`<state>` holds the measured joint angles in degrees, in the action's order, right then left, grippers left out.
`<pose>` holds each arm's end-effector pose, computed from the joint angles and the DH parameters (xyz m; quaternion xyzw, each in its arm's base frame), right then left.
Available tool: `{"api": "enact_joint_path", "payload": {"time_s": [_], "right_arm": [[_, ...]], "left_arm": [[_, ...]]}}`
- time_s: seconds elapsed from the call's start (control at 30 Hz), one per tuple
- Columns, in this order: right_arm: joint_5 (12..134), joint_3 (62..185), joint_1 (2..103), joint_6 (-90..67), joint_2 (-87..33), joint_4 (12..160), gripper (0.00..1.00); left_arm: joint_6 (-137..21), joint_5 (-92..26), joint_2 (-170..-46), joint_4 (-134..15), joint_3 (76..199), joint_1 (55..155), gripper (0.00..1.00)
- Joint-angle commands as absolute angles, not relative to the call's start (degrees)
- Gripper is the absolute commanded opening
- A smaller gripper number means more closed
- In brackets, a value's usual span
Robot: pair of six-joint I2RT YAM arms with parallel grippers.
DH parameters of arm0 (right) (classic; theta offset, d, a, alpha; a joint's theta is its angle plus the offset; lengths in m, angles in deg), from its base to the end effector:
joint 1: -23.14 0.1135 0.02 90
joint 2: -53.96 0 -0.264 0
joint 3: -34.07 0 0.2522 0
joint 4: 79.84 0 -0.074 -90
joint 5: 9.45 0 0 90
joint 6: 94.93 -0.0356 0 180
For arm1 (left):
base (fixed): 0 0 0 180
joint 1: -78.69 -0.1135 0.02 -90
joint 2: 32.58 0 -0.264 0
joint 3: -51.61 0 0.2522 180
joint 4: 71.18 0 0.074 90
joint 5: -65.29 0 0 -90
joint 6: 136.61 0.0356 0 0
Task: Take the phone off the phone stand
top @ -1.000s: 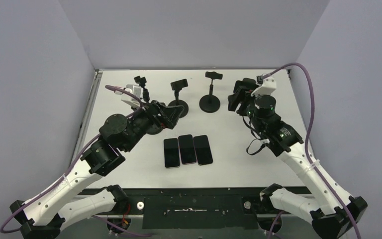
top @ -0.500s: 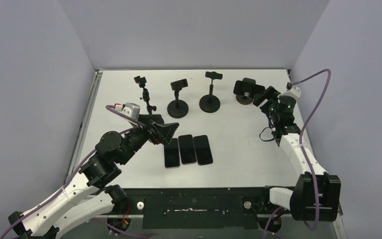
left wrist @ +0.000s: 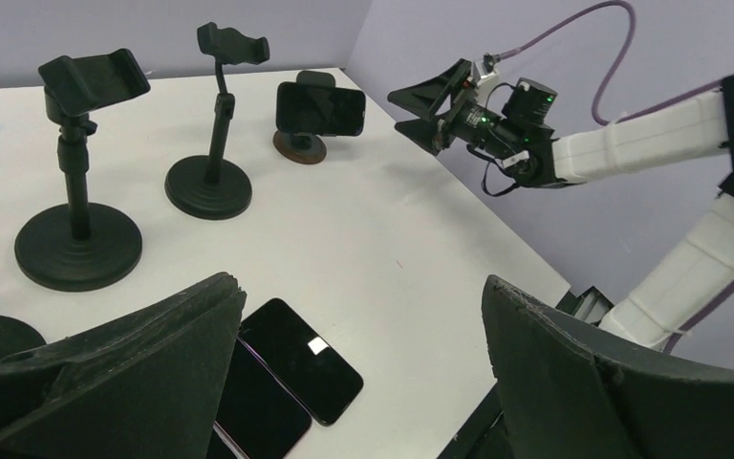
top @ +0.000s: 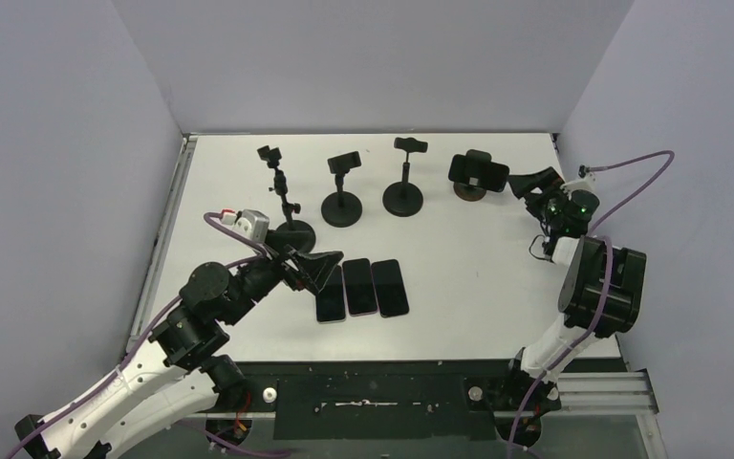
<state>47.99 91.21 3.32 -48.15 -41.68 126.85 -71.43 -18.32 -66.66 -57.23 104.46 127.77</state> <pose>0.3312 -0.0990 0.1979 0.2388 0.7275 0.3358 0.5486 0.1007 -0.1101 0.3518 0.1019 0.6692 -0.4117 0.6101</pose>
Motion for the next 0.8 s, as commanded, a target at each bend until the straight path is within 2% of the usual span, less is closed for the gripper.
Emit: {"api": "enact_joint_path", "payload": {"time_s": [0.0, 0.27, 0.77], "right_arm": [[34.9, 97.2, 1.6, -51.5, -48.6, 145.3, 0.83], [29.0, 102.8, -1.4, -57.5, -59.4, 154.9, 0.76], [30.2, 108.0, 1.5, -49.5, -66.2, 146.7, 0.75]], "left_arm": [[-69.8, -21.5, -66.8, -59.1, 104.6, 127.8, 0.93], [-66.7, -21.5, -69.4, -58.2, 106.9, 127.8, 0.93], [-68.4, -21.9, -72.9, -58.9, 107.2, 127.9, 0.93]]}}
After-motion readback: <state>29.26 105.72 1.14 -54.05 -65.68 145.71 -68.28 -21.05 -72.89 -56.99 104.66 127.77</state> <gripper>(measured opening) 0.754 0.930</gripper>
